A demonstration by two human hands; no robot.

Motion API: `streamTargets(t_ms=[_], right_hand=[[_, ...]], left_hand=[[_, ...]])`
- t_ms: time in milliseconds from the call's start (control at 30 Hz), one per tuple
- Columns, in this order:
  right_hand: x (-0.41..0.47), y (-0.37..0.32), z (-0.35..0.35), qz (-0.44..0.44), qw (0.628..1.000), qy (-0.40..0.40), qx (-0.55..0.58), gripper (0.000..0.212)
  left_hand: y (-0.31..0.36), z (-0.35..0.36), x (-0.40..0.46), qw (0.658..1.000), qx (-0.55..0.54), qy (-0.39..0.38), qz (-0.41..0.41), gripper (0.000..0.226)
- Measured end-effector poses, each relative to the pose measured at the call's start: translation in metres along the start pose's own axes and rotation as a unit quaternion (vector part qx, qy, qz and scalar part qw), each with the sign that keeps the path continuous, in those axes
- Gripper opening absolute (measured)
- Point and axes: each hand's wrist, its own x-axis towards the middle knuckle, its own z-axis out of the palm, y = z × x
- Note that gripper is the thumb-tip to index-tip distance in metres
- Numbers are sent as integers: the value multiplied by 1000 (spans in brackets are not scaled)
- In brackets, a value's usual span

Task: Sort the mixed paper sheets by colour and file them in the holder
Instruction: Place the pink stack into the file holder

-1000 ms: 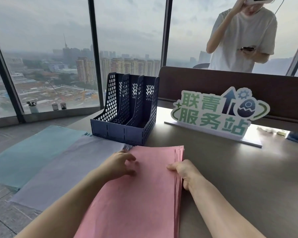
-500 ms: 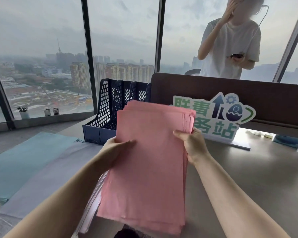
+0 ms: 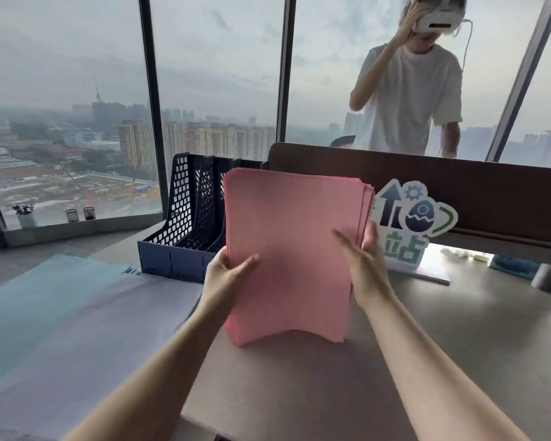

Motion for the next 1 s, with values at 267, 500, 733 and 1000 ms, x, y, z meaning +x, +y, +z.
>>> streamTargets(t_ms=[267, 500, 733, 1000], right_hand=[[-8, 27, 11, -29, 997, 26, 69, 30], [-16, 37, 13, -7, 996, 54, 66, 20], [-17, 36, 14, 5, 993, 41, 107, 44], [-13, 34, 17, -32, 996, 43, 75, 74]], left_hand=[[-23, 9, -10, 1000, -21, 16, -10, 37], [-27, 13, -11, 998, 24, 36, 44, 18], [-21, 1, 1, 998, 10, 27, 47, 45], [-11, 6, 11, 995, -32, 8, 93, 60]])
